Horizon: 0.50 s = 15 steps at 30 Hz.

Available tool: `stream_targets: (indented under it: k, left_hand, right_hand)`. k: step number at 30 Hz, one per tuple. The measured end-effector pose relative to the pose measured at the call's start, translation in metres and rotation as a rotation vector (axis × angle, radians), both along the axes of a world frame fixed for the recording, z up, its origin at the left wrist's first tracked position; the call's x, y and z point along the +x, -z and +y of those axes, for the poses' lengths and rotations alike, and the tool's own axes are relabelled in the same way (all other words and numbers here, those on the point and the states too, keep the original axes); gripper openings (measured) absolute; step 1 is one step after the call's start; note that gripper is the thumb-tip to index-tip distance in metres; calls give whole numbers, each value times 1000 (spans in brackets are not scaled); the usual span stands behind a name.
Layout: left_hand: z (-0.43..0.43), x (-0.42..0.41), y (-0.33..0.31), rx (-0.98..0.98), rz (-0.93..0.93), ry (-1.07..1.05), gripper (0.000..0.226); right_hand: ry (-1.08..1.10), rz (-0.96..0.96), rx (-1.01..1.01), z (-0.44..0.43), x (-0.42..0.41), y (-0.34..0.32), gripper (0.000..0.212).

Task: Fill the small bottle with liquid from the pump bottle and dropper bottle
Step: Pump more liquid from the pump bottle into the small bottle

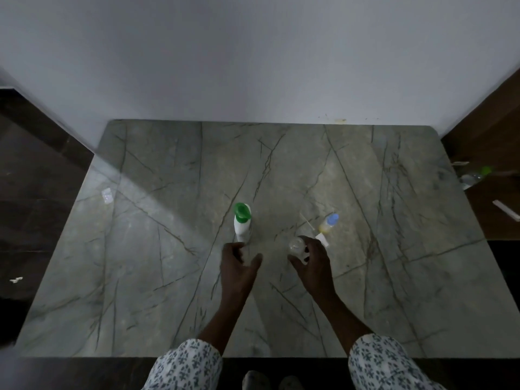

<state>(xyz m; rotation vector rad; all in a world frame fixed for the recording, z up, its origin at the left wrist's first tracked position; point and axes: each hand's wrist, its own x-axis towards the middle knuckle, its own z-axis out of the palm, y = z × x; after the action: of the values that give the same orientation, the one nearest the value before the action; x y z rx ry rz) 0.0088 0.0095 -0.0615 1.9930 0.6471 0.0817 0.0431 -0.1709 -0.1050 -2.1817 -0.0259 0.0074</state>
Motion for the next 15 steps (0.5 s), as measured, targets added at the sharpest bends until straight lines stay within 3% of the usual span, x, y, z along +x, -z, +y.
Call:
stream_targets:
  k: [3, 6, 11, 15]
  left_hand:
    - [20, 13, 2, 9, 1, -82, 94]
    - [31, 40, 1, -41, -2, 40, 123]
    - [45, 65, 6, -138, -36, 299, 134]
    - [56, 81, 16, -176, -75, 371, 130]
  right_hand:
    - [1, 61, -38, 1, 4, 13, 53]
    - [-22, 100, -101, 2, 7, 23, 55]
    - [-40, 119, -111, 7, 9, 22, 57]
    - [-61, 82, -64, 12, 7, 27, 67]
